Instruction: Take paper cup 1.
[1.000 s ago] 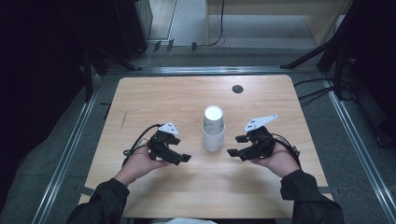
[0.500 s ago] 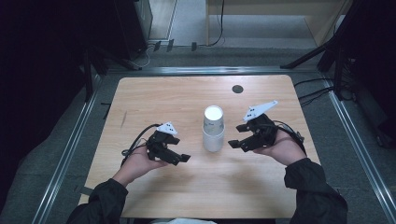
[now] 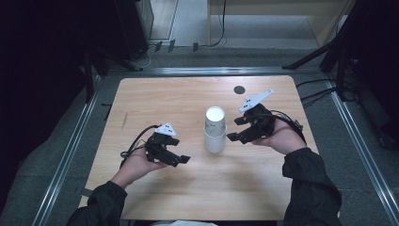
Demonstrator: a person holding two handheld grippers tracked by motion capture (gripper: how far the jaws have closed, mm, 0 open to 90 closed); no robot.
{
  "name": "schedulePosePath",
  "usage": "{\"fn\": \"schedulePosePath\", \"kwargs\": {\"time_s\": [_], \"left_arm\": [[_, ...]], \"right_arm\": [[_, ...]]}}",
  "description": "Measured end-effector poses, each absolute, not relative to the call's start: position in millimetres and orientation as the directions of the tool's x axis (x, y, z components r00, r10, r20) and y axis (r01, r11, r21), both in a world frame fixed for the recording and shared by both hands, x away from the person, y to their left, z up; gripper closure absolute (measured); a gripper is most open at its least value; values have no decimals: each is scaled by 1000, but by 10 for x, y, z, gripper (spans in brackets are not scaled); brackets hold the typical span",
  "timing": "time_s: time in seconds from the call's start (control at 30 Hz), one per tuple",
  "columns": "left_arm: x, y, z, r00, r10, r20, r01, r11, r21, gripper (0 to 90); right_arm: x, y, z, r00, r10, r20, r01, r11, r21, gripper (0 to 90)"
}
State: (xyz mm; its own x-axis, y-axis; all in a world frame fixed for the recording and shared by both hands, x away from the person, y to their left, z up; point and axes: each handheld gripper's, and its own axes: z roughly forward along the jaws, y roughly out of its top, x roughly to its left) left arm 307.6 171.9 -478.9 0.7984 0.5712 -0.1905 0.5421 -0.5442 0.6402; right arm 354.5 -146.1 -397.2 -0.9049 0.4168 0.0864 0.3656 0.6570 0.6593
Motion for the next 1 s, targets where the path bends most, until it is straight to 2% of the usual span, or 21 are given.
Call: {"fn": "schedulePosePath", "kwargs": {"time_s": [1.0], "left_arm": [[2804, 1866, -4821, 770, 610, -189, 569, -523, 634, 159]], "right_arm": [[3837, -1109, -3868, -952, 307, 21, 254, 748, 614, 286]]}}
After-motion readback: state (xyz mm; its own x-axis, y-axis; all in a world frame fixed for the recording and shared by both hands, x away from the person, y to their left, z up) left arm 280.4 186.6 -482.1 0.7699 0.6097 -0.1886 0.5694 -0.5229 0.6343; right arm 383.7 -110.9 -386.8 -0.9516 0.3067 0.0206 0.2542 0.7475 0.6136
